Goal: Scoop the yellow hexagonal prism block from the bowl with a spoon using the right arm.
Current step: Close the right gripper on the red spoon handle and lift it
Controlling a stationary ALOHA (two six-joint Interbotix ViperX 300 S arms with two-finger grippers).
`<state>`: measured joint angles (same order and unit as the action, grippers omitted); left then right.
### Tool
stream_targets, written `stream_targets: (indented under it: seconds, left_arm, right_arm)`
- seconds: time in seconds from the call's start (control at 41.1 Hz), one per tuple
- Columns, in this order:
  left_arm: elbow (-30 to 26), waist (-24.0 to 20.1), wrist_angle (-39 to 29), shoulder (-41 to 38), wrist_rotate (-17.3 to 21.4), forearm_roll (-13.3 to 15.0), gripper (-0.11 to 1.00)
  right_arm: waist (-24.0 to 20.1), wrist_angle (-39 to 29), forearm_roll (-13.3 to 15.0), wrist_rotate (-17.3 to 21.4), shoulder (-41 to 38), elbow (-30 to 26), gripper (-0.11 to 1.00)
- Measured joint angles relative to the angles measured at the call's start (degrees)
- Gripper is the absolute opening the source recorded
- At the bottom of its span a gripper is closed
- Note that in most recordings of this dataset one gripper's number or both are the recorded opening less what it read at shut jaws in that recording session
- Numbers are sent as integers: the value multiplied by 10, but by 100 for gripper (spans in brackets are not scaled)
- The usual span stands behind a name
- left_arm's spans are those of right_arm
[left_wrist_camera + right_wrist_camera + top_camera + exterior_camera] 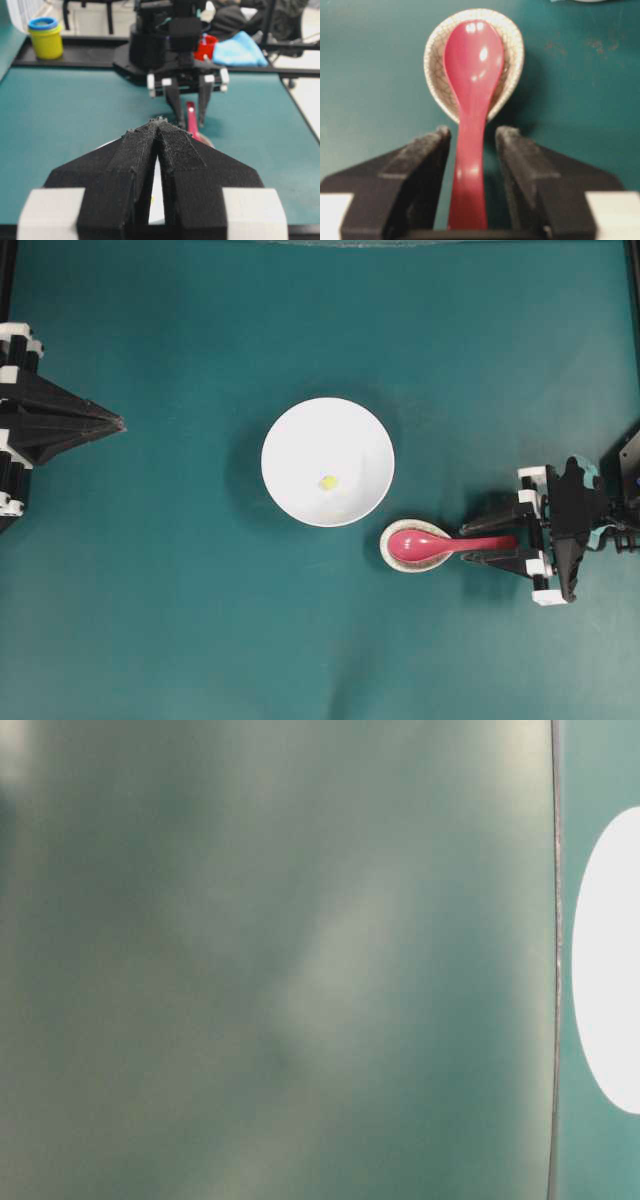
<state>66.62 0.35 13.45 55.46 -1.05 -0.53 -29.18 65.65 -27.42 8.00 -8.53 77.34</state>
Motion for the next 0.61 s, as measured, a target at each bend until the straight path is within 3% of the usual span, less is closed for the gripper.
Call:
stream_targets:
  seconds: [0.243,0.462,0.608]
  left_arm:
    - [0,0,-1,-1,0,1,3]
    - [0,0,-1,-5,0,0,3]
    - [0,0,-1,-4,0,1,3]
  right_arm:
    - [0,5,-1,1,0,0,42]
    - [0,5,-1,1,-1,-1,25]
    - [0,11,-1,1,2,-2,24]
